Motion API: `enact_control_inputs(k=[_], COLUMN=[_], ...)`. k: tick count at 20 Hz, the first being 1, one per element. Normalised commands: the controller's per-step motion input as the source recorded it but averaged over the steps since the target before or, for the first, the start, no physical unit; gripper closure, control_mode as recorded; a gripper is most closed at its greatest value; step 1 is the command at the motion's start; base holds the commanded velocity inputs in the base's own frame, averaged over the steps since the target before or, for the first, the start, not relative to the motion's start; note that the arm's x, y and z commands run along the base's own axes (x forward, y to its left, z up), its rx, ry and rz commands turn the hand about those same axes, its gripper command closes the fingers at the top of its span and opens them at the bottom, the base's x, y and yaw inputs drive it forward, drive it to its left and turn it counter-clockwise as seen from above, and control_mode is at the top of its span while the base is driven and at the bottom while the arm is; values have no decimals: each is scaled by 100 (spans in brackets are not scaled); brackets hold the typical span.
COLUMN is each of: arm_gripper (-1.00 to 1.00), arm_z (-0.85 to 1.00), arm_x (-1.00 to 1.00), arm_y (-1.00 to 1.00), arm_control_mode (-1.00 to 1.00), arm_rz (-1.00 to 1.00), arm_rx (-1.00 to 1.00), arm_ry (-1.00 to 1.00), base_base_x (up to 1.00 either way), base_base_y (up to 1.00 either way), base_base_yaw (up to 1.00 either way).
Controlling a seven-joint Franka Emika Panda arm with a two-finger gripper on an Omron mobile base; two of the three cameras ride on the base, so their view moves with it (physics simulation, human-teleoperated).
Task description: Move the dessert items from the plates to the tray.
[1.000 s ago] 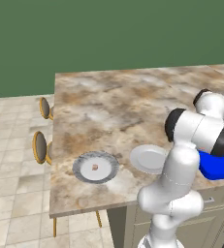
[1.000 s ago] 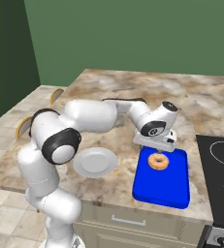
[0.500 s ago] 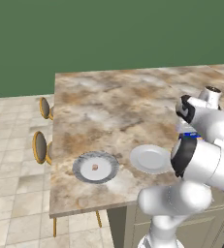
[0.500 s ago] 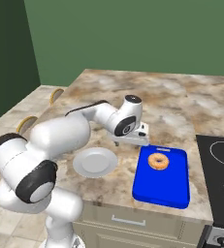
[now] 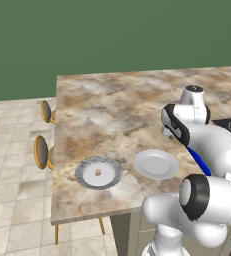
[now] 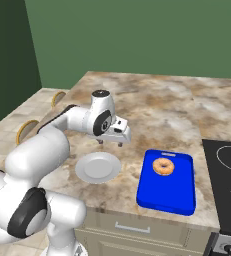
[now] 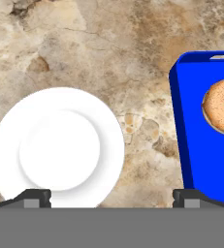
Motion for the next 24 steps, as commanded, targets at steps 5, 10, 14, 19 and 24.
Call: enact_control_inputs(k=[5,10,14,19,24], arm_gripper=[-100,-100,-100,-100,-100], arm_z=[3,0,0,0,0], arm_x=[0,0,-7,-5,0], arm_y=[54,66,63,43,39], arm_control_mode=[-100,-100,-100,-100,-100], arm_rz=[-14,-5,0,3,2], arm_rx=[0,5,12,12,3], arm_ry=[0,-7,-10,-1,0], base_base_x=[0,0,0,0,0], base_base_y=[0,0,0,0,0], base_base_yaw=[0,0,0,0,0])
